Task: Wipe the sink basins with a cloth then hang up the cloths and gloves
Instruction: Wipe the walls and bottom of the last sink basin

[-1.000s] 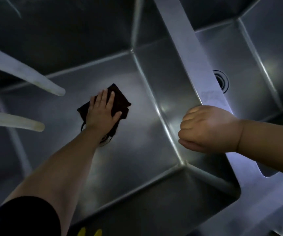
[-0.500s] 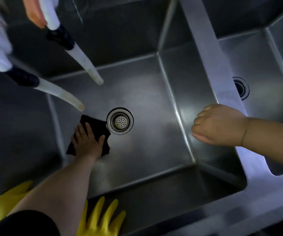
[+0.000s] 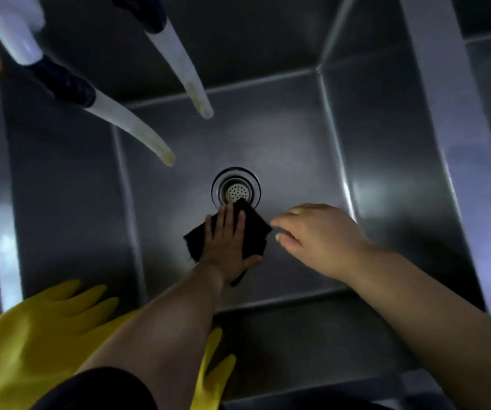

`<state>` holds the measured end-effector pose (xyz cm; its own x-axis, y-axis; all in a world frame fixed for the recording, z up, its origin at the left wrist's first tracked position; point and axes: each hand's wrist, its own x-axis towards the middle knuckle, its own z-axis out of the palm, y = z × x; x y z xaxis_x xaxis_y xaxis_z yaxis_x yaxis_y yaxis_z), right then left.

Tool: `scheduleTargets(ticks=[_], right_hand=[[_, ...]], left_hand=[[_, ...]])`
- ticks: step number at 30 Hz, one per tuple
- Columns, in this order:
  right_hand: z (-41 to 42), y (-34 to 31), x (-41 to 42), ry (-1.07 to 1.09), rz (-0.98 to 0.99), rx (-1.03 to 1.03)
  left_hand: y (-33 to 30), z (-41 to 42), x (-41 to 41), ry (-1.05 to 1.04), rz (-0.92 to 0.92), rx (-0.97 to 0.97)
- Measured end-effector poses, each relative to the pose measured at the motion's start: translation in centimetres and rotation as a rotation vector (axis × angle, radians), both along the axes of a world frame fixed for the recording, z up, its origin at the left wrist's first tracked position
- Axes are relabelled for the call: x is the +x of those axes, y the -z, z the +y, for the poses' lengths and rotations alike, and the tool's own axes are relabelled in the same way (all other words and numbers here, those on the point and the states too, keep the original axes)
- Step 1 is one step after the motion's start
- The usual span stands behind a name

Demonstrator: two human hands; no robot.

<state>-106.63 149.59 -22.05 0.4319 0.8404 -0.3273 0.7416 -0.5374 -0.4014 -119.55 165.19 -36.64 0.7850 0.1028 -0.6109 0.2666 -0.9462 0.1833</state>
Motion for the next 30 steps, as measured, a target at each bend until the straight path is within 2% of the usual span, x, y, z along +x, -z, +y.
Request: scheduleTargets(ticks=[4,6,9,11,14,18,22,25,27,30], right_hand=[[0.2,2.1,-1.0,0.086,0.057,0.006],[-0.1,2.8,-1.0,0.126,0.077,-0.021],[-0.3,3.6,-0.4,0.161,0.092,-0.036],[-0.2,3.6,-0.1,0.203,0.113,-0.003],[0.4,3.5,-0.1,0.226,0.146,0.028],[0.4,3.5,-0.5,0.194,0.201,0.028],[0.1,3.9,-0.3,0.234,0.240,0.021],[0.0,4.5,-0.5,0.249,0.228,-0.011],[-0.2,4.7,-0.8,0.236,0.232,-0.046],[-0.7,4.6,-1.2,0.176,0.228,-0.122]], left_hand=[[0.3,0.9,-0.1,0.067,-0.031,0.043],[0.3,2.9,-0.6,-0.004,-0.046,0.085],[0.2,6.6,-1.8,-0.325,-0.026,0.147],[0.1,8.5,-3.2,-0.549,0.052,0.201],[-0.2,8.3,-4.3,-0.716,0.227,0.243],[-0.9,3.8,-4.3,-1.009,0.379,0.138],[-2.3,1.4,-3.8,-1.156,0.600,0.062],[-3.3,-0.1,-2.7,-1.361,0.578,-0.098],[-4.4,-0.6,-2.1,-1.328,0.593,-0.156],[-7.9,0.5,-1.4,-1.019,0.606,-0.255]])
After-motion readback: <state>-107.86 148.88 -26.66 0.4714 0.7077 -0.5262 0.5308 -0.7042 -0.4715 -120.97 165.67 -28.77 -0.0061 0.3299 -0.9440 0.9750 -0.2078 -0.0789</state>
